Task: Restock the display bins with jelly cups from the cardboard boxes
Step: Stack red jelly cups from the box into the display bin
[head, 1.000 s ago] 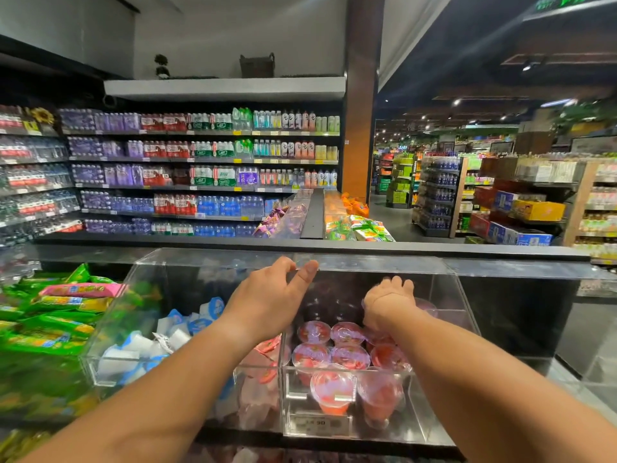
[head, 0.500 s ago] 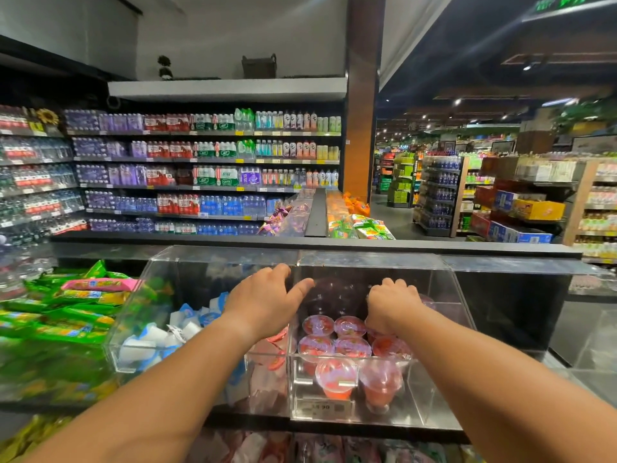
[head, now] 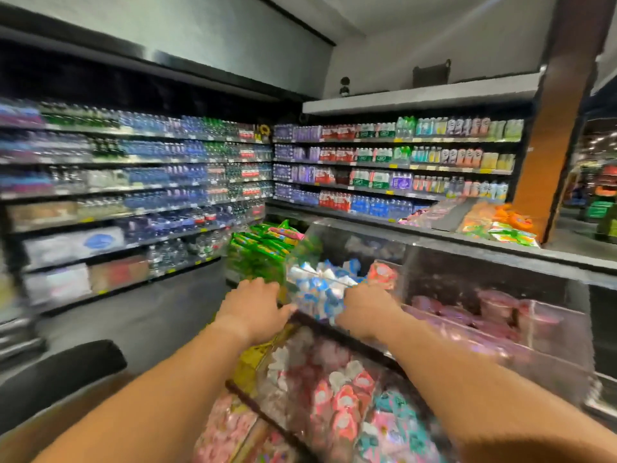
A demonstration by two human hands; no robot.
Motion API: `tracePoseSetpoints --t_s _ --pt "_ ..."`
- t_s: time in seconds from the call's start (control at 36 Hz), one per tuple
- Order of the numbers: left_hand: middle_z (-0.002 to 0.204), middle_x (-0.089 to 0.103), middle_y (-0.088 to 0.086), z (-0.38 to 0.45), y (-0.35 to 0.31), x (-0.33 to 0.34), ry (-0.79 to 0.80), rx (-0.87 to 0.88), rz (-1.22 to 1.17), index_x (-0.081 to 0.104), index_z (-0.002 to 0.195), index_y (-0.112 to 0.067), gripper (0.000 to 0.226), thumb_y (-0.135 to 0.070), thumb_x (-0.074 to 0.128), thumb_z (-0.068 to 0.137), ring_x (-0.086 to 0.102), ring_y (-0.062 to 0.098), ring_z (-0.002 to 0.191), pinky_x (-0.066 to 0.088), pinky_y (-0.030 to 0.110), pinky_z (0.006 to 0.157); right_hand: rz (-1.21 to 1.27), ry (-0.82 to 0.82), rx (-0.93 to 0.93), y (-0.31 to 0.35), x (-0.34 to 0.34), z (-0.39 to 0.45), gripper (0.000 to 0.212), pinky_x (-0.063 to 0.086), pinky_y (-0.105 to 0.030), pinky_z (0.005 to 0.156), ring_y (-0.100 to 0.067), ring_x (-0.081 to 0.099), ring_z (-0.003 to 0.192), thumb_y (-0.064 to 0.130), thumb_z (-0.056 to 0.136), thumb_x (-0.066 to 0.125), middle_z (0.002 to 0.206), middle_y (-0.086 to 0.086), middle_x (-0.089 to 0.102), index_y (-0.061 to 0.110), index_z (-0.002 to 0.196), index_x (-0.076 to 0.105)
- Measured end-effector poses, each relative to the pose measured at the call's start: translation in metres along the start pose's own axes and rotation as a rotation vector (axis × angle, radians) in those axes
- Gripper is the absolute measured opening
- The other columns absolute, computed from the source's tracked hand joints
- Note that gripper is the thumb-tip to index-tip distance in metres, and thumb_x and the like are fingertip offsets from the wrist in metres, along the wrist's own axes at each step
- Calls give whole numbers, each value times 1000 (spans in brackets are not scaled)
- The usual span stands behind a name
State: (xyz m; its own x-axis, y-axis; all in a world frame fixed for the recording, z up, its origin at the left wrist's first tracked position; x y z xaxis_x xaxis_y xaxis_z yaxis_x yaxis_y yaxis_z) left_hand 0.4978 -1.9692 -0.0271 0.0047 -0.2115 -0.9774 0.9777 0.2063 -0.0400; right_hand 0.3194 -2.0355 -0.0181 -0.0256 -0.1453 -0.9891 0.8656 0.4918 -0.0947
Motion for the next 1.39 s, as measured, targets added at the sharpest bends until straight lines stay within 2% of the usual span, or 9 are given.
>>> tracePoseSetpoints --t_s 0.14,0.28,0.47,0.58,0.89,1.03,1.22,1.31,1.39 --pt "132 54 11 -99 81 20 126 -224 64 52 134 -19 60 -65 39 97 50 36 124 47 46 97 81 118 -177 111 27 -35 42 52 -41 95 -35 62 118 30 87 51 128 -15 65 8 120 66" --pt "136 52 11 -208 160 41 222 -463 51 51 136 -20 64 -68 37 97 49 34 125 47 47 99 109 215 -359 221 54 -79 42 51 -38 96 -33 61 122 29 94 55 132 -13 64 7 127 65" --pt "146 47 12 -344 254 59 336 -816 -25 43 147 -21 70 -69 37 95 43 36 133 42 48 106 131 366 -478 347 102 -122 48 49 -39 92 -35 61 118 38 82 63 129 -12 65 13 123 66" --pt "142 48 9 -381 282 60 344 -879 -40 48 142 -23 67 -69 41 94 43 35 133 40 50 108 165 436 -489 397 124 -132 54 46 -42 93 -35 55 119 43 80 62 132 -9 61 16 127 61" --pt "137 51 7 -357 352 90 387 -847 -52 50 137 -24 64 -70 41 93 45 34 129 39 49 103 225 516 -397 457 164 -81 56 50 -41 94 -34 59 112 47 78 66 125 -9 64 16 124 61" --pt "143 48 9 -307 397 119 424 -817 -64 45 144 -23 66 -67 41 95 43 34 134 39 49 104 234 558 -379 490 196 -21 58 50 -40 94 -34 60 114 49 75 65 126 -10 64 15 122 62" --pt "144 49 11 -229 482 173 495 -857 -92 45 142 -21 67 -68 41 95 44 35 131 38 46 105 225 618 -385 545 239 79 63 49 -40 98 -34 57 118 50 74 64 130 -10 62 16 127 59" --pt "145 49 11 -198 517 193 519 -873 -114 45 144 -23 67 -68 41 95 44 35 132 35 46 107 215 626 -370 566 255 119 59 50 -40 96 -33 59 117 44 76 61 128 -10 62 16 127 59" --pt "140 52 10 -172 552 213 547 -873 -124 50 140 -25 64 -68 41 93 47 34 129 35 46 107 224 615 -354 588 275 160 48 53 -37 90 -29 62 107 41 73 57 118 -6 65 19 115 63"
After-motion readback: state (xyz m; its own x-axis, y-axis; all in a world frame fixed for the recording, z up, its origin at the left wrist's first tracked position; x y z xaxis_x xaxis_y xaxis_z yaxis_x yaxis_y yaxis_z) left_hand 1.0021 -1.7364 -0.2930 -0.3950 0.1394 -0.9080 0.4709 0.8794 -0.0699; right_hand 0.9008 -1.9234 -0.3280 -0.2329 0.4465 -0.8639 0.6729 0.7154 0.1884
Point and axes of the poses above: each hand's wrist, its own z-axis towards the middle knuckle, its own x-axis out of the palm, y = z × x, the point moved 5 cm from there along z, towards the middle knuckle
